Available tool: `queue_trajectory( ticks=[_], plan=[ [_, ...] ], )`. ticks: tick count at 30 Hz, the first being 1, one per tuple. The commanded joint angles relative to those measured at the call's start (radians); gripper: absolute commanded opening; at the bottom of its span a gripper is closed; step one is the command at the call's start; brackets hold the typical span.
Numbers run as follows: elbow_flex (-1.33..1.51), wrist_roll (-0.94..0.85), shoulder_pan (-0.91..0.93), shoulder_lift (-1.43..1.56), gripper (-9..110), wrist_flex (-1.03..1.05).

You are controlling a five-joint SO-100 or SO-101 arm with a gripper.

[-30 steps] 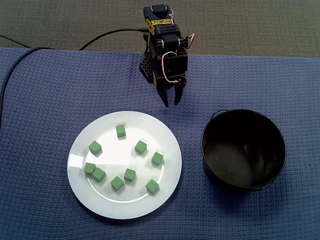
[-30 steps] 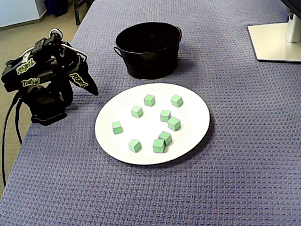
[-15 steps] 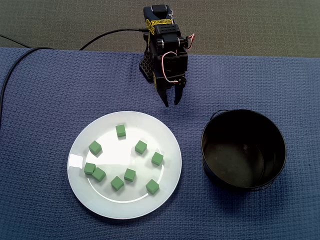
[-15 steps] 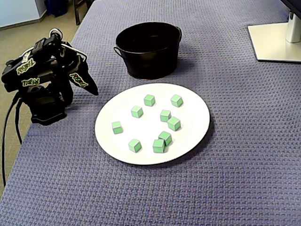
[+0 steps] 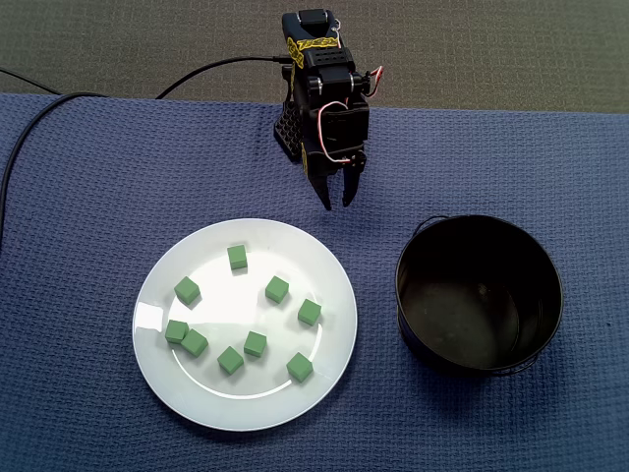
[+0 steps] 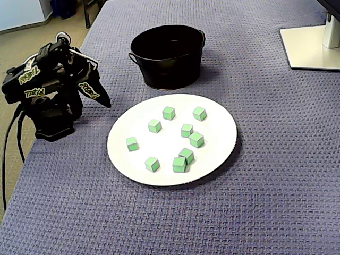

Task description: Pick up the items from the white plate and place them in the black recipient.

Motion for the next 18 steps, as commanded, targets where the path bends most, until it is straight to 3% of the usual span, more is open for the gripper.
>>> queue_trajectory(
  ticks=[1, 12, 18],
  plan=[
    [0.06, -0.008, 0.003, -0.008, 1, 0.118],
    [0.06, -0.069, -0.005, -0.008, 2, 0.081],
    [0.06, 0.144, 0.009, -0.008, 3, 0.012]
  ],
)
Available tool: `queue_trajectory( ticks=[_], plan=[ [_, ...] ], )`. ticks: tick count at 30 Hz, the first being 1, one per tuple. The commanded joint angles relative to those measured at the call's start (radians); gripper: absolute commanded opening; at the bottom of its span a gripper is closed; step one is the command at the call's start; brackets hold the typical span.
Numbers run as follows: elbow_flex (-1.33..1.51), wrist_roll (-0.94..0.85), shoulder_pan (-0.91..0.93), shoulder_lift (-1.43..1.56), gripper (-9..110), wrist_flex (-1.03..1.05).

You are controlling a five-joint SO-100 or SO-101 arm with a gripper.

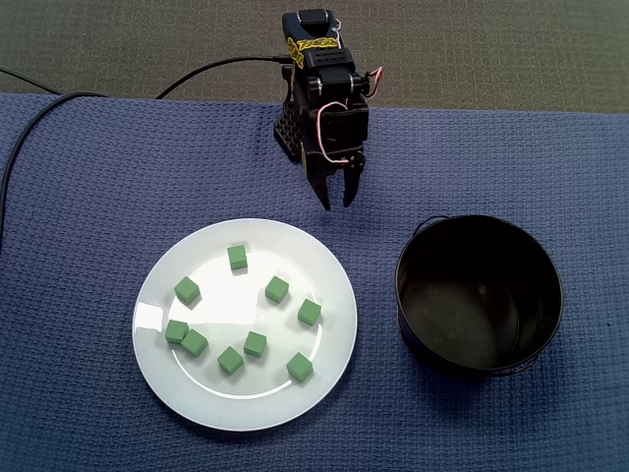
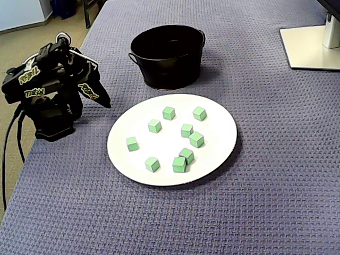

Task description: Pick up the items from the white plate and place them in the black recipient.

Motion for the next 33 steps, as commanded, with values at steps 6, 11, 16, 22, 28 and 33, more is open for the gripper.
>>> queue_trajectory(
  ticks=[6, 11, 16, 22, 28, 33],
  plan=[
    [0.054, 0.103, 0.003, -0.008, 1, 0.032],
    [0.054, 0.11, 0.003, -0.008, 2, 0.02],
    [0.054, 0.161, 0.0, -0.008, 2, 0.017],
    [0.054, 0.258, 0.011, -0.008, 2, -0.014],
    [0.043, 0.276, 0.095, -0.037, 2, -0.089],
    [-0.109, 0.359, 0.224, -0.247, 0, -0.195]
  ],
)
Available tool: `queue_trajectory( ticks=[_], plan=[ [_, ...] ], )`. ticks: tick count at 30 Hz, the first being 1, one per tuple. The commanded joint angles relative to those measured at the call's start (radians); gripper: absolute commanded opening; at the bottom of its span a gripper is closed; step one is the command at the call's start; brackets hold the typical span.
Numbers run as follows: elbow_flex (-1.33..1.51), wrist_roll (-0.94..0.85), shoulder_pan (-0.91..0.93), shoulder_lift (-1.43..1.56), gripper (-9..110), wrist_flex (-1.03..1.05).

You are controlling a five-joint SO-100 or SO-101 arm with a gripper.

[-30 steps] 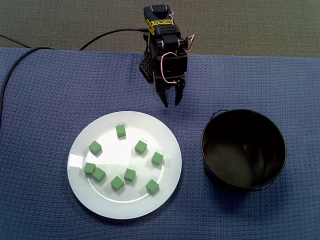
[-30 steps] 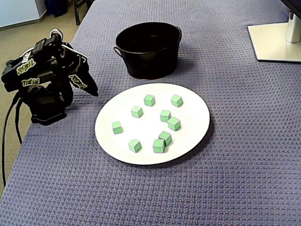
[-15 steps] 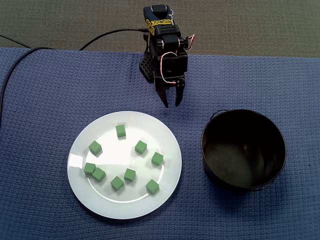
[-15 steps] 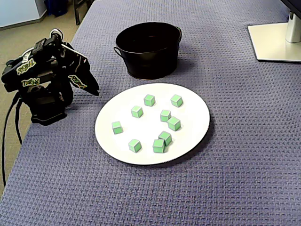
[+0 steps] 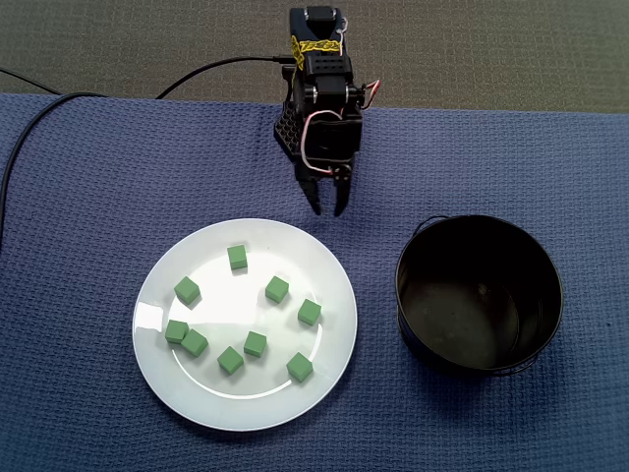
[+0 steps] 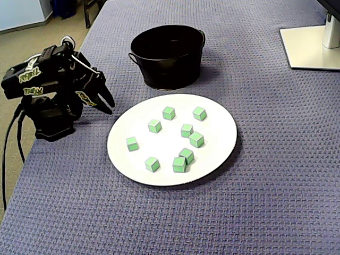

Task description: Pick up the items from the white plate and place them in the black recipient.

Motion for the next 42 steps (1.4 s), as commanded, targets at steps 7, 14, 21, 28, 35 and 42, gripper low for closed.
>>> queue_trajectory(
  ticks=[7, 14, 21, 28, 35, 42],
  plan=[
    [-0.571, 0.405, 0.37, -0.41, 9, 0.038],
    [-0.712, 0.514, 0.541, -0.618, 17, 0.046],
    [-0.707, 0.563, 0.641, -0.848, 27, -0.086],
    [-0.81, 0.543, 0.653, -1.127, 30, -0.167],
    [-0.808, 0.511, 0.627, -1.289, 30, -0.304],
    [-0.764, 0.54, 0.591, -1.33, 25, -0.419]
  ],
)
